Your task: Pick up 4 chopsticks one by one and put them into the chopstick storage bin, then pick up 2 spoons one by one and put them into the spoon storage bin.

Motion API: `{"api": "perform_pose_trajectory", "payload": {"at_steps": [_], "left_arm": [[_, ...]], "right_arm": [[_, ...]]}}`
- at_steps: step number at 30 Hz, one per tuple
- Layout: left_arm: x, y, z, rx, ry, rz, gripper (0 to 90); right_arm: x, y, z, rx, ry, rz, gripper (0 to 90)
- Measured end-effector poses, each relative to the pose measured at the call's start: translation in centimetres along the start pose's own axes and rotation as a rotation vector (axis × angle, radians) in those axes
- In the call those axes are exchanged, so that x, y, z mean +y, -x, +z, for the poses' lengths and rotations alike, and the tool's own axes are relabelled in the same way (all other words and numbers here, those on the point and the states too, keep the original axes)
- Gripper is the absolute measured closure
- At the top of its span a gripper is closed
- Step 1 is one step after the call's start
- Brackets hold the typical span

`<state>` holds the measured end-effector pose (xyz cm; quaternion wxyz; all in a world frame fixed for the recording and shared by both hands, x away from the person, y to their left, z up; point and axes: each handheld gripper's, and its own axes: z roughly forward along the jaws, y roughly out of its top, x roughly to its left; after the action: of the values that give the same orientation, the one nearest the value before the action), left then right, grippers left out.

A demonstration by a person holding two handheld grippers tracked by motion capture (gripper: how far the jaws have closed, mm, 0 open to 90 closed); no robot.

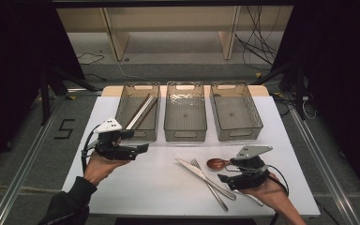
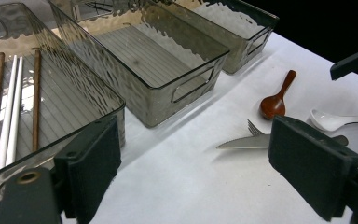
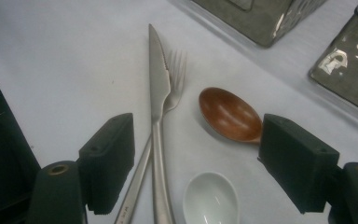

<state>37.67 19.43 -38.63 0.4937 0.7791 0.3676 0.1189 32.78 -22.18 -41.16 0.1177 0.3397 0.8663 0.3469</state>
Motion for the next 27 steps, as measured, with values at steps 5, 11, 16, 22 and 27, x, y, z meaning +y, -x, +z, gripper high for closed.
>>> {"api": "perform_pose_trajectory", "payload": {"at_steps": [5,11,16,22,27], "left_arm": [[-0.6,0.3,-0.5,-0.004,0.016,-0.002,15.8],[-1.3,1.3,-0.6,-0.017,0.009,0.015,15.3],[-1.6,1.6,-0.7,-0.025,0.004,0.018,15.3],[-2.2,1.8,-0.6,-0.020,-0.014,0.027,15.2],[-2.3,2.0,-0.7,-0.022,-0.011,0.036,15.2]], "right_arm": [[-0.2,0.1,-0.2,-0.005,-0.009,0.011,27.6],[-0.3,0.2,-0.2,-0.006,-0.033,0.016,27.5],[-0.5,0.5,-0.2,-0.006,-0.050,0.029,27.2],[-1.1,1.0,-0.2,-0.008,-0.121,0.045,26.3],[-1.8,1.4,-0.1,-0.021,-0.188,0.051,26.2]]}}
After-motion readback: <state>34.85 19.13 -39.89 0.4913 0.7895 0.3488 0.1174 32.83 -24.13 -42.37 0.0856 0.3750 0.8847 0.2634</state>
